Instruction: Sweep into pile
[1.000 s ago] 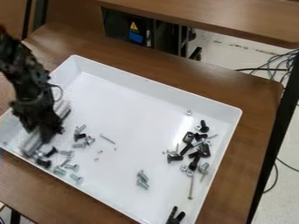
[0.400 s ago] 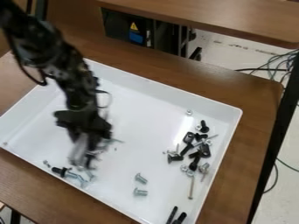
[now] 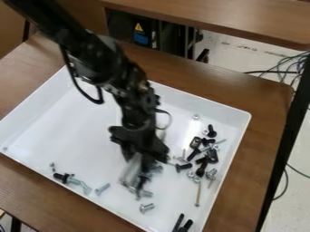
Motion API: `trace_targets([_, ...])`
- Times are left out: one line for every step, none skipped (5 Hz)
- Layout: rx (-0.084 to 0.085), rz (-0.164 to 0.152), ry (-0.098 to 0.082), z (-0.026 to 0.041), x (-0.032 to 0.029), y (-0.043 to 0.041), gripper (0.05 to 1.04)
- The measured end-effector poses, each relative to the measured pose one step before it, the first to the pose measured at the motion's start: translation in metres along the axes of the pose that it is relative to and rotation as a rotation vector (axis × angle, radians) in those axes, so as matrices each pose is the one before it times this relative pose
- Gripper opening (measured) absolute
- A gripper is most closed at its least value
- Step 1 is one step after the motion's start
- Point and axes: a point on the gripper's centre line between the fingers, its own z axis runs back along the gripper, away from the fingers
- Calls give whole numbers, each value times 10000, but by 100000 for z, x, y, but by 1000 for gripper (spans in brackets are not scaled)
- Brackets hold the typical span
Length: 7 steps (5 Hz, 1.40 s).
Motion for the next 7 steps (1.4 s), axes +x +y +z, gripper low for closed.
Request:
trace_targets([28, 351, -10, 536, -160, -469, 362])
trace_targets([444, -145, 209, 788, -858, -2, 362])
trace_targets([346, 209, -12, 1585, 327, 1517, 362])
trace_targets([343, 502, -371, 1887, 1108, 2641, 362])
trace_targets([597, 769, -168, 1380, 1999, 4312, 362])
trace_targets([226, 407, 360, -1180, 1480, 3406, 362])
trace_targets([-389, 423, 249, -2476, -4, 2765, 362])
